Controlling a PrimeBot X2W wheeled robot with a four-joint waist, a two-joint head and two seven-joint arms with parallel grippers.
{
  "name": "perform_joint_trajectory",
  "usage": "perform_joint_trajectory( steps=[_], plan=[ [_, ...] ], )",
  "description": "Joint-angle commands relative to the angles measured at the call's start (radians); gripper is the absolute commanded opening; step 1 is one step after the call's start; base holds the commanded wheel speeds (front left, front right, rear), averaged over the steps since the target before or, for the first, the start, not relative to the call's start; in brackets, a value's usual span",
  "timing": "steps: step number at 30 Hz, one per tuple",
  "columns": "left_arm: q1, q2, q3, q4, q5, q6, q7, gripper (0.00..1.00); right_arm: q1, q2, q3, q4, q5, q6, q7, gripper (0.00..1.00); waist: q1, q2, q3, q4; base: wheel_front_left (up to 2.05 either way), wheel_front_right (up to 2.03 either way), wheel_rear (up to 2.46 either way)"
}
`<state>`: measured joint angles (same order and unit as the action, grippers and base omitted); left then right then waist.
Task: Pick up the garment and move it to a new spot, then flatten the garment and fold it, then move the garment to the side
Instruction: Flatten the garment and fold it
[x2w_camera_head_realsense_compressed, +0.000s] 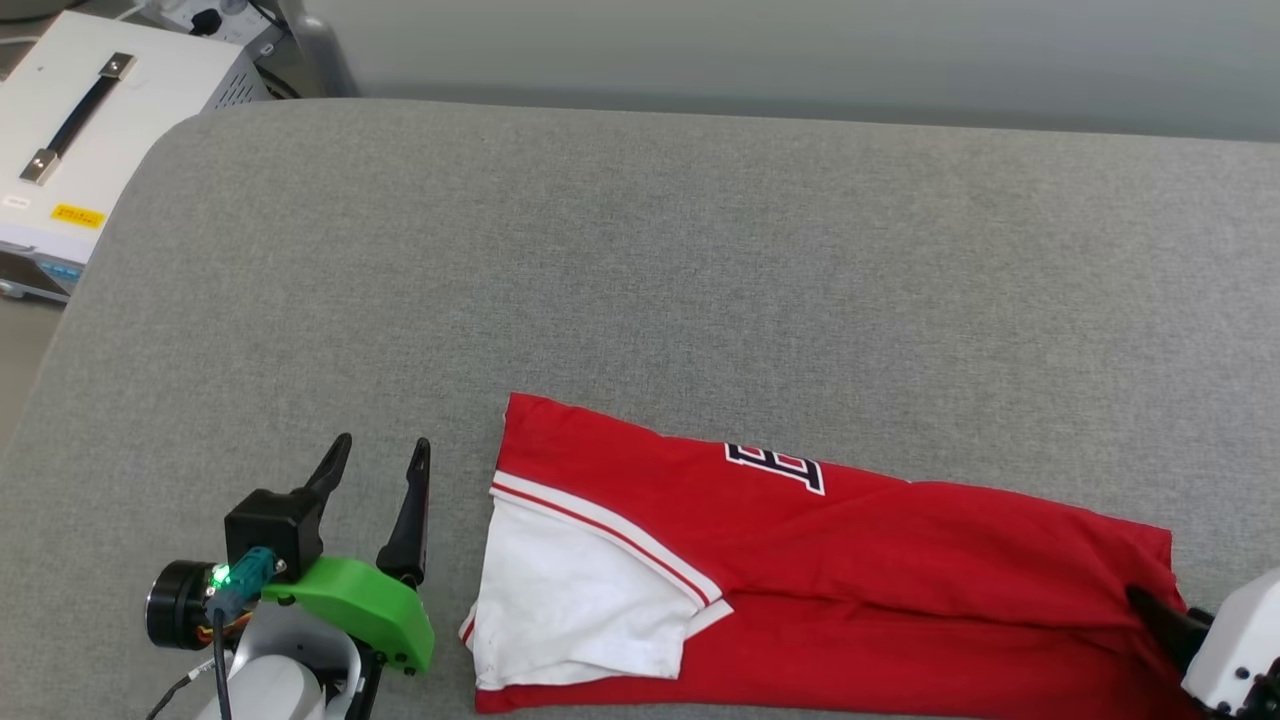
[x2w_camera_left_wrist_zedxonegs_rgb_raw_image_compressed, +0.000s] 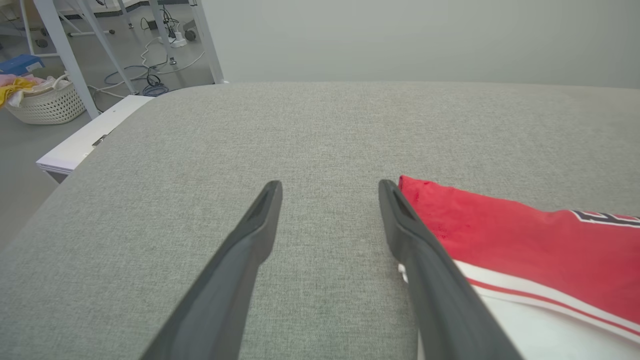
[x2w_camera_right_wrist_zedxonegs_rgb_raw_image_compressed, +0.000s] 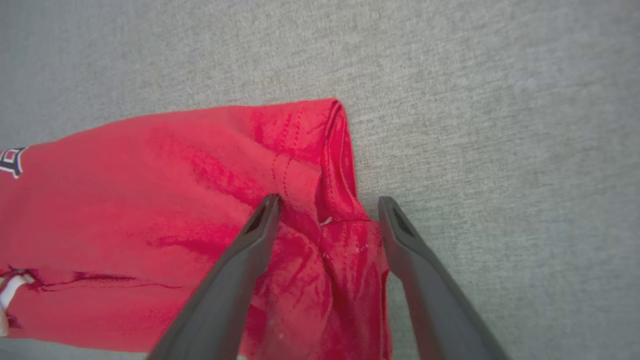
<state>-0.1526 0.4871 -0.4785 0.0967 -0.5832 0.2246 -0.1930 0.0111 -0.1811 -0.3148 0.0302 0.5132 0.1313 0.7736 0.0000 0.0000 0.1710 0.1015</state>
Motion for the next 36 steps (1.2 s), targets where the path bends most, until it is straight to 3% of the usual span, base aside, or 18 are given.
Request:
perform_joint_trajectory(
  steps=[1, 8, 18, 19, 20, 21, 22, 23, 36],
  plan=[
    [-0.002, -0.009, 0.001, 0.01, 0.005, 0.001, -0.009, 1.0, -0.014, 0.021, -0.013, 0.016, -0.018, -0.001, 0.006, 1.0, 0.0, 0.0, 0.011, 0.007, 0.0, 0.0, 0.0],
    [0.006, -0.017, 0.001, 0.044, -0.003, -0.011, -0.028, 1.0, -0.036, 0.081, -0.058, 0.08, -0.051, -0.001, 0.02, 1.0, 0.0, 0.0, 0.029, 0.011, 0.0, 0.0, 0.0],
    [-0.015, -0.025, -0.001, 0.069, -0.007, -0.02, -0.036, 1.0, -0.052, 0.105, 0.029, 0.113, 0.02, -0.001, 0.036, 1.0, 0.0, 0.0, 0.035, 0.009, 0.0, 0.0, 0.0],
    [-0.015, -0.025, 0.0, 0.071, -0.008, -0.019, -0.036, 1.0, -0.052, 0.106, 0.038, 0.116, 0.021, -0.001, 0.035, 0.62, 0.0, 0.0, 0.034, 0.009, 0.0, 0.0, 0.0],
    [-0.016, -0.025, 0.001, 0.072, -0.009, -0.019, -0.037, 1.0, -0.052, 0.105, 0.043, 0.116, 0.02, -0.001, 0.03, 0.38, 0.0, 0.0, 0.033, 0.009, 0.0, 0.0, 0.0],
    [-0.017, -0.025, 0.001, 0.072, -0.009, -0.019, -0.037, 1.0, -0.052, 0.105, 0.044, 0.119, 0.018, -0.001, 0.024, 0.43, 0.0, 0.0, 0.031, 0.009, 0.0, 0.0, 0.0],
    [-0.017, -0.025, 0.002, 0.073, -0.01, -0.019, -0.037, 1.0, -0.053, 0.105, 0.045, 0.123, 0.015, -0.001, 0.019, 0.04, 0.0, 0.0, 0.029, 0.009, 0.0, 0.0, 0.0],
    [-0.017, -0.025, 0.002, 0.074, -0.012, -0.019, -0.038, 1.0, -0.051, 0.099, 0.053, 0.127, 0.012, -0.001, 0.015, 0.0, 0.0, 0.0, 0.026, 0.009, 0.0, 0.0, 0.0],
    [-0.009, -0.024, 0.001, 0.074, -0.024, -0.015, -0.038, 1.0, -0.054, -0.02, 0.053, 0.151, -0.019, -0.001, -0.108, 0.0, 0.0, 0.0, -0.001, -0.005, 0.0, 0.0, 0.0]
  ],
)
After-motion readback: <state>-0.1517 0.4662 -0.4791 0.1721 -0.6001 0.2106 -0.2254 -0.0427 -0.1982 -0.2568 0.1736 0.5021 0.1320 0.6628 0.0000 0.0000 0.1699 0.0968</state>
